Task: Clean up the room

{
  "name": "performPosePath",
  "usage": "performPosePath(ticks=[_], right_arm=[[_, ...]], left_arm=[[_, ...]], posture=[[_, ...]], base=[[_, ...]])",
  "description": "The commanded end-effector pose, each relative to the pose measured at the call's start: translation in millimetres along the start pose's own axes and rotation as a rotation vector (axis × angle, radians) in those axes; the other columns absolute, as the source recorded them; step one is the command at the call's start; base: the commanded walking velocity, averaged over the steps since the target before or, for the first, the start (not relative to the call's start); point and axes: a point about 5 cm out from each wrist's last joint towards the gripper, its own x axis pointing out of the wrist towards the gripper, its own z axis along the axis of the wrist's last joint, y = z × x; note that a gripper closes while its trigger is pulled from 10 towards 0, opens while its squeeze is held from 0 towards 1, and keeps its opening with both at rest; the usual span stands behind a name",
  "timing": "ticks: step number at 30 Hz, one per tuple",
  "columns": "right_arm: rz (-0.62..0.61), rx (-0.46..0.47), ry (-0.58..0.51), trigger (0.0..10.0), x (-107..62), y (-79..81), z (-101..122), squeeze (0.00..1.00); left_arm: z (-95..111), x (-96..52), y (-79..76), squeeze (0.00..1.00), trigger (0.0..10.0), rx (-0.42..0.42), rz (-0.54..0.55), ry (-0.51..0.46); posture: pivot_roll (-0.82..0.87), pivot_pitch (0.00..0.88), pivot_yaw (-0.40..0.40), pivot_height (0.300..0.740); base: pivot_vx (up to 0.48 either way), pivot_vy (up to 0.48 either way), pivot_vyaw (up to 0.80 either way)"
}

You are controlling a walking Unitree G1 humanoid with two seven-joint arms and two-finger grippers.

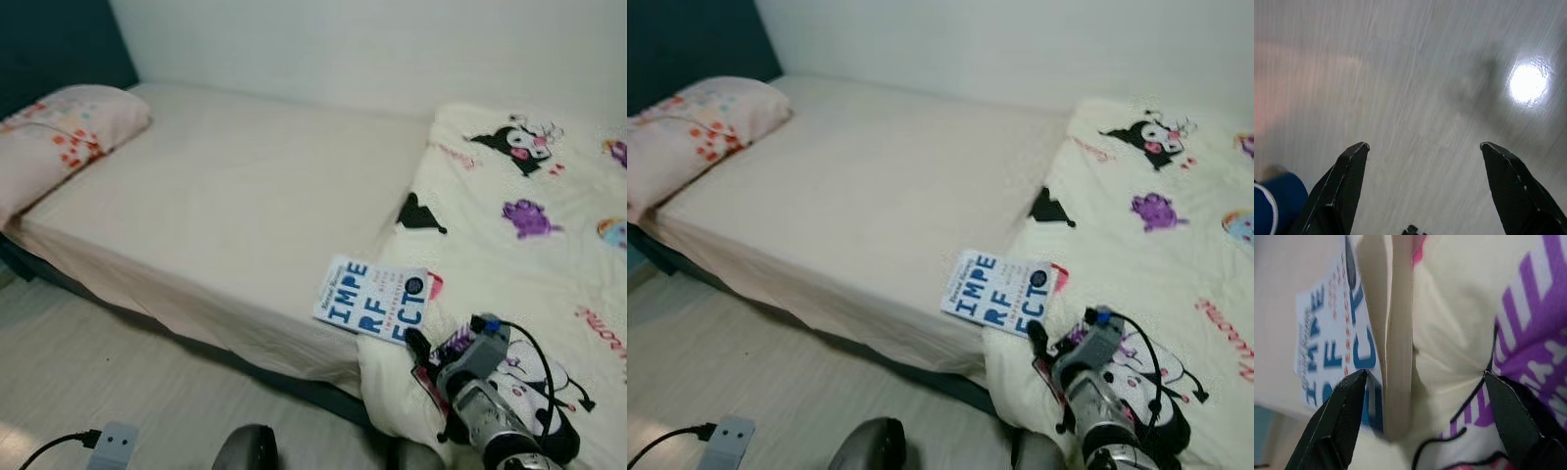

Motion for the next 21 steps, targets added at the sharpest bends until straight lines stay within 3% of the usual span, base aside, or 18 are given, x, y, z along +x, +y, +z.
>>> performPosePath(ticks=[1, 12, 15, 21], right_arm=[[0.027, 0.021, -0.019, 10.0, 2.7, 5.5, 3, 0.0], [0.088, -0.025, 0.033, 10.0, 11.3, 23.3, 2, 0.0], [0.185, -0.042, 0.091, 10.0, 13.8, 36.3, -5, 0.0], [0.246, -0.028, 0.109, 10.0, 14.3, 42.5, -7, 0.0]], left_arm=[[-7, -1.5, 10.4, 0.0, 10.0, 0.035, 0.016, 0.011], [-18, -4.7, 9.6, 0.0, 10.0, 0.053, 0.004, 0.025], [-19, -5.2, 7.0, 0.0, 10.0, 0.057, -0.001, 0.023], [-18, -5.1, 5.5, 0.0, 10.0, 0.059, -0.005, 0.021]], posture=[[0.08, 0.207, 0.063, 0.585], [0.09, 0.22, 0.061, 0.585], [0.09, 0.219, 0.06, 0.585], [0.09, 0.214, 0.06, 0.585]], base=[[0.0, 0.0, 0.0], [0.0, 0.0, 0.0], [0.0, 0.0, 0.0], [0.0, 0.0, 0.0]])
